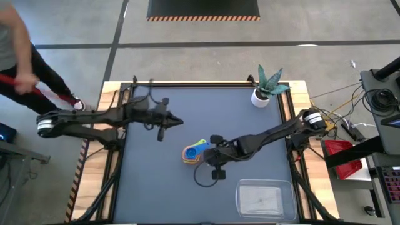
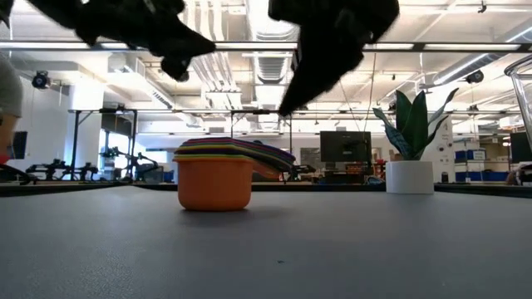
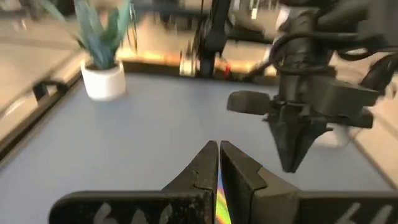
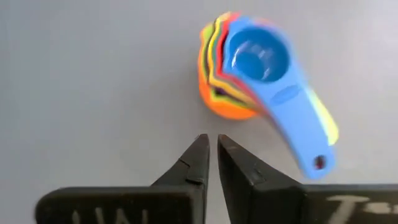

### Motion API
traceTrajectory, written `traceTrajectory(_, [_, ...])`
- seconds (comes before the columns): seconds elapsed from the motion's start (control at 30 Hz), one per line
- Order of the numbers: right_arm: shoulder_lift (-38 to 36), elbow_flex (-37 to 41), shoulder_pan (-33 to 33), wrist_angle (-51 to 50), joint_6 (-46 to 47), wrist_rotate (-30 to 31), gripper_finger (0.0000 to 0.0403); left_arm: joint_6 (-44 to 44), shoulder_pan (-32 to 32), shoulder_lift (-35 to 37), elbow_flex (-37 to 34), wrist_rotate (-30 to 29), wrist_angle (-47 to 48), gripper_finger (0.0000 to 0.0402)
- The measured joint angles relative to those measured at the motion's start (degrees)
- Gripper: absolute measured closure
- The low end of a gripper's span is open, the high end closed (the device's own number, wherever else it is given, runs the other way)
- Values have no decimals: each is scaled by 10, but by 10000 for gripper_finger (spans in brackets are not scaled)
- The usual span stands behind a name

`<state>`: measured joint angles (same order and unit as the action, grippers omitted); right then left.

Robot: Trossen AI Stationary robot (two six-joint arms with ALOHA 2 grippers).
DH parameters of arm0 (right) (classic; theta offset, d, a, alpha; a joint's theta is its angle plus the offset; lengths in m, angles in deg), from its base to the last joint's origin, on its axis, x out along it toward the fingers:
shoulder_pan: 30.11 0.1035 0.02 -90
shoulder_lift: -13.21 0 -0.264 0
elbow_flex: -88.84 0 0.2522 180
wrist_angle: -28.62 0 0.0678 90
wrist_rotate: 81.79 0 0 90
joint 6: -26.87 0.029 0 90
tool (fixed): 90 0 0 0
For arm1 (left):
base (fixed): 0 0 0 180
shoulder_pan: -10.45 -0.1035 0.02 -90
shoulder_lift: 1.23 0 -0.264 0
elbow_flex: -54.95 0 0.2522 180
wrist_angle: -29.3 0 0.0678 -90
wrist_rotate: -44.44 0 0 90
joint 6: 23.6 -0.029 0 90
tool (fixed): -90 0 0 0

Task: Nest measuring cups in basket
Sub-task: Put the nested measuring cups into the transparent bin

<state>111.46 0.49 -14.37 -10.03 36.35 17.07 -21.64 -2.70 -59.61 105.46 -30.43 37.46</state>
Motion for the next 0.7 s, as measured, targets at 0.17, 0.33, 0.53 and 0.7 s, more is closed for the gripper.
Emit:
traceTrajectory(0.17, [-50,0,-16,2,4,2,339,58,1,64,-110,7,-154,401])
traceTrajectory(0.33, [-87,0,-44,1,-17,3,268,76,1,101,-161,7,-200,401])
traceTrajectory(0.53, [-87,-28,-80,-16,-47,2,174,65,1,123,-159,8,-204,401])
traceTrajectory(0.7, [-62,-57,-96,-30,-71,1,114,45,1,132,-159,9,-193,401])
